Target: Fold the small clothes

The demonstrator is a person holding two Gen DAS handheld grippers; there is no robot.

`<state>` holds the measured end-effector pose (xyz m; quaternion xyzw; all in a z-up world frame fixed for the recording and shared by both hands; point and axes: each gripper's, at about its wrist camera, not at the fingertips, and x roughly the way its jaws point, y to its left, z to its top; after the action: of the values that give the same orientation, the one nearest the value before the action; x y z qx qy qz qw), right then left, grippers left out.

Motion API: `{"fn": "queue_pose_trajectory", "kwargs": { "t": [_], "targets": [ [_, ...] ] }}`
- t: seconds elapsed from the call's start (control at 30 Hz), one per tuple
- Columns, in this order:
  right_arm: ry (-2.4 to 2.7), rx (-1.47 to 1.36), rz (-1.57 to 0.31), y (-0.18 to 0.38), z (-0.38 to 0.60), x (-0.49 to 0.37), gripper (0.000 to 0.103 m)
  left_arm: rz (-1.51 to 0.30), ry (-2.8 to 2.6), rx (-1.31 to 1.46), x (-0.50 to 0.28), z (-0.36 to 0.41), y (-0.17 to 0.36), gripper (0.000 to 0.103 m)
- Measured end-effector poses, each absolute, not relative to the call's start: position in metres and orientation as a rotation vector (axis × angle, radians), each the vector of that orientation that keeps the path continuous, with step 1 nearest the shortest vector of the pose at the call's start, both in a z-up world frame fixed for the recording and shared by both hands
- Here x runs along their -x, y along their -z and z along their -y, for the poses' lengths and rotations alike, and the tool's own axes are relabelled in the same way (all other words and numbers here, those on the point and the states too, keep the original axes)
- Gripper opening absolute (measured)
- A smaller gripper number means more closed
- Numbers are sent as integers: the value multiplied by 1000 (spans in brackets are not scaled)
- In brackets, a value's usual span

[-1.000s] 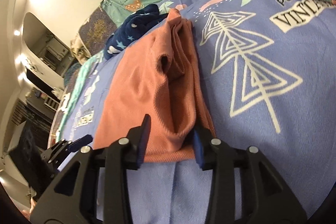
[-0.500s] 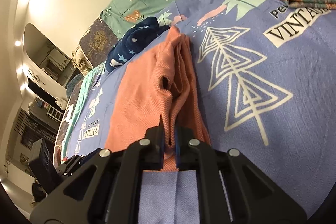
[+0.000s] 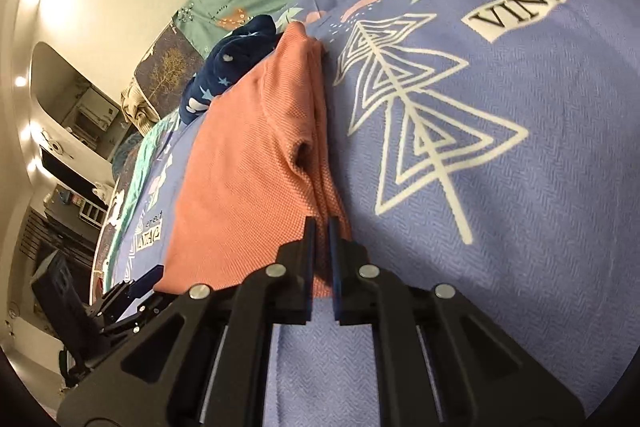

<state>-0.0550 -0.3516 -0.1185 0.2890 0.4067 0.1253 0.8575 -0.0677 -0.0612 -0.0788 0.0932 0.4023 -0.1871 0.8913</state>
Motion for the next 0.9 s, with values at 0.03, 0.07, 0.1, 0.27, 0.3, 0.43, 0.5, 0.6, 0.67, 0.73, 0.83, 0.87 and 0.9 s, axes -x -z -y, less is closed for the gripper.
{"fn": "queue_pose_trajectory", "kwargs": {
  "t": [0.03, 0.07, 0.1, 0.27, 0.3, 0.43, 0.5, 0.6, 0.67, 0.73, 0.83, 0.87, 0.9],
  "targets": [
    [-255, -577, -855, 116, 348, 55, 7, -836, 404, -201, 70, 63, 78, 27],
    [-249, -550, -853, 115, 346, 55, 7, -839, 433, -214, 74, 65, 75, 17],
    [-243, -524, -851, 114, 343, 56, 7, -838, 453, -232, 79, 67, 72, 11],
    [-236, -463, -856, 111, 340, 58, 9, -786, 482, -296, 94, 61, 58, 5],
    [-233, -456, -859, 110, 340, 58, 14, -778, 476, -283, 94, 58, 56, 4],
    [-110, -322, -847, 94, 330, 60, 34, -756, 516, -164, 83, 51, 44, 3],
    [-118, -280, -809, 83, 322, 61, 29, -727, 527, -161, 75, 61, 41, 3],
    [-156, -255, -778, 73, 312, 56, 21, -764, 553, -154, 58, 78, 51, 3],
    [-180, -229, -766, 68, 302, 52, 21, -818, 556, -160, 49, 89, 65, 3],
    [-210, -212, -763, 65, 289, 44, 21, -851, 543, -171, 46, 93, 75, 3],
    [-231, -182, -765, 67, 279, 38, 21, -866, 556, -143, 43, 91, 78, 5],
    [-234, -179, -771, 69, 278, 35, 21, -871, 560, -134, 43, 89, 79, 5],
    [-236, -178, -777, 71, 277, 32, 21, -875, 564, -127, 42, 89, 79, 6]
  ]
}}
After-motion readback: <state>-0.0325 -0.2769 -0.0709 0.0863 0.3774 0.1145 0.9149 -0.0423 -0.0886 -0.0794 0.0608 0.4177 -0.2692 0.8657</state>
